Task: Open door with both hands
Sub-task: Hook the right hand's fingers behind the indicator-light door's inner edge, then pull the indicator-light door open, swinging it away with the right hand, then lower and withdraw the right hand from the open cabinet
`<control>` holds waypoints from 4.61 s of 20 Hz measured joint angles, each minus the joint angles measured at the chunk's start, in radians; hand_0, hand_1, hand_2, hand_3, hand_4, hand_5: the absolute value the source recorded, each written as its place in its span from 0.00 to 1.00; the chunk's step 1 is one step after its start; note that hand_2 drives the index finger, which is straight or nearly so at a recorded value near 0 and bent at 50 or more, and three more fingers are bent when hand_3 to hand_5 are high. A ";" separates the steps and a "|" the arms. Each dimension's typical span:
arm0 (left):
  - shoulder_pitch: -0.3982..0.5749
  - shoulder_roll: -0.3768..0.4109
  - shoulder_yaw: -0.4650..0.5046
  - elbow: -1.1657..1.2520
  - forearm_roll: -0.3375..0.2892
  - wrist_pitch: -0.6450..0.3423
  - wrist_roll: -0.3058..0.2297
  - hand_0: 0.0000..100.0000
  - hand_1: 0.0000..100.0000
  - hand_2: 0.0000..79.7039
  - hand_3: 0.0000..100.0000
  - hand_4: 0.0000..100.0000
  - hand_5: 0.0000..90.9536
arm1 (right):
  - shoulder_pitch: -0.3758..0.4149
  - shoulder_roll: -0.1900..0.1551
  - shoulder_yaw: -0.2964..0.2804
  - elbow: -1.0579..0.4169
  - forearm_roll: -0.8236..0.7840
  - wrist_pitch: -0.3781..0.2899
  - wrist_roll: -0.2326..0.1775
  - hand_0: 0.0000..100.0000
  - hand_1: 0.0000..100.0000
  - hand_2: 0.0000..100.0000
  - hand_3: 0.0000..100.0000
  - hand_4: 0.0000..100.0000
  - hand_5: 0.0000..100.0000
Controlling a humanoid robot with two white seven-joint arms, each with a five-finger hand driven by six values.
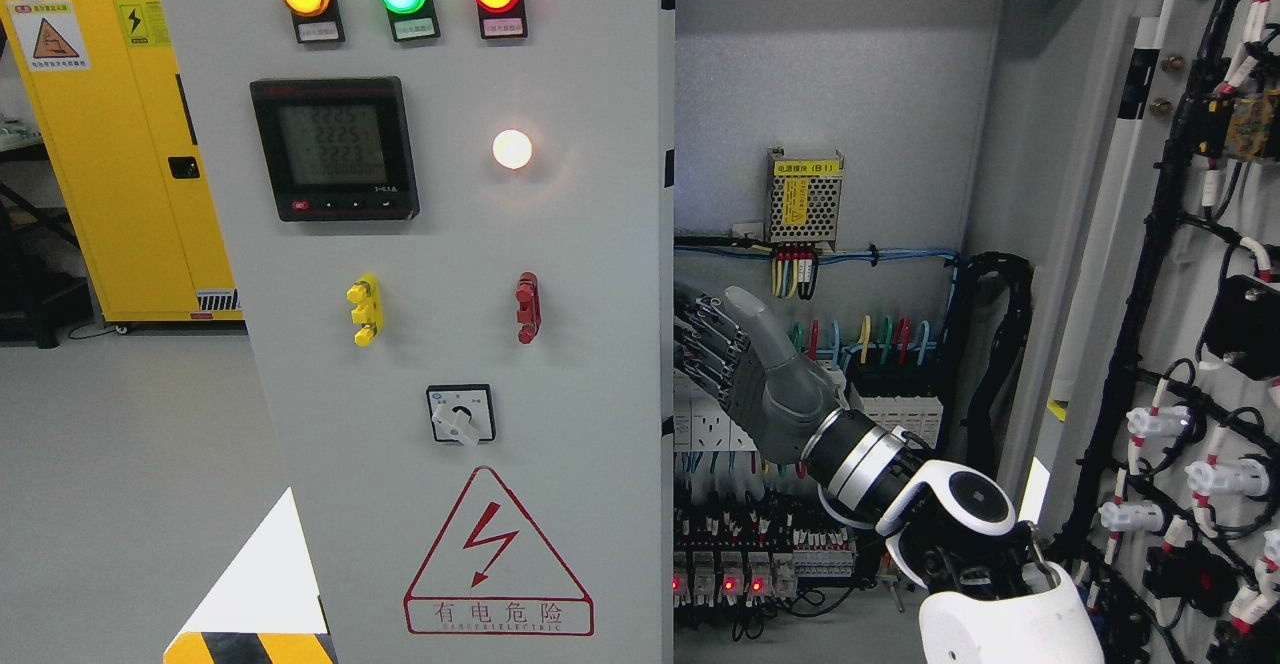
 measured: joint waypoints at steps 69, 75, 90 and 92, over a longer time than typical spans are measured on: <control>0.001 0.000 -0.001 0.001 0.000 0.001 -0.002 0.33 0.18 0.00 0.00 0.00 0.00 | 0.264 -0.030 0.389 -0.289 -0.113 0.020 0.099 0.21 0.11 0.00 0.00 0.00 0.00; 0.001 0.000 0.000 0.001 0.000 0.006 -0.002 0.33 0.18 0.00 0.00 0.00 0.00 | 0.270 0.009 0.456 -0.297 -0.095 0.020 0.103 0.21 0.11 0.00 0.00 0.00 0.00; 0.002 0.000 -0.001 0.001 0.000 0.001 -0.002 0.33 0.18 0.00 0.00 0.00 0.00 | 0.273 0.109 0.567 -0.276 -0.038 0.019 0.095 0.21 0.11 0.00 0.00 0.00 0.00; 0.002 0.000 -0.001 0.001 -0.001 0.001 -0.002 0.33 0.18 0.00 0.00 0.00 0.00 | 0.271 0.116 0.581 -0.275 -0.038 0.015 0.093 0.21 0.11 0.00 0.00 0.00 0.00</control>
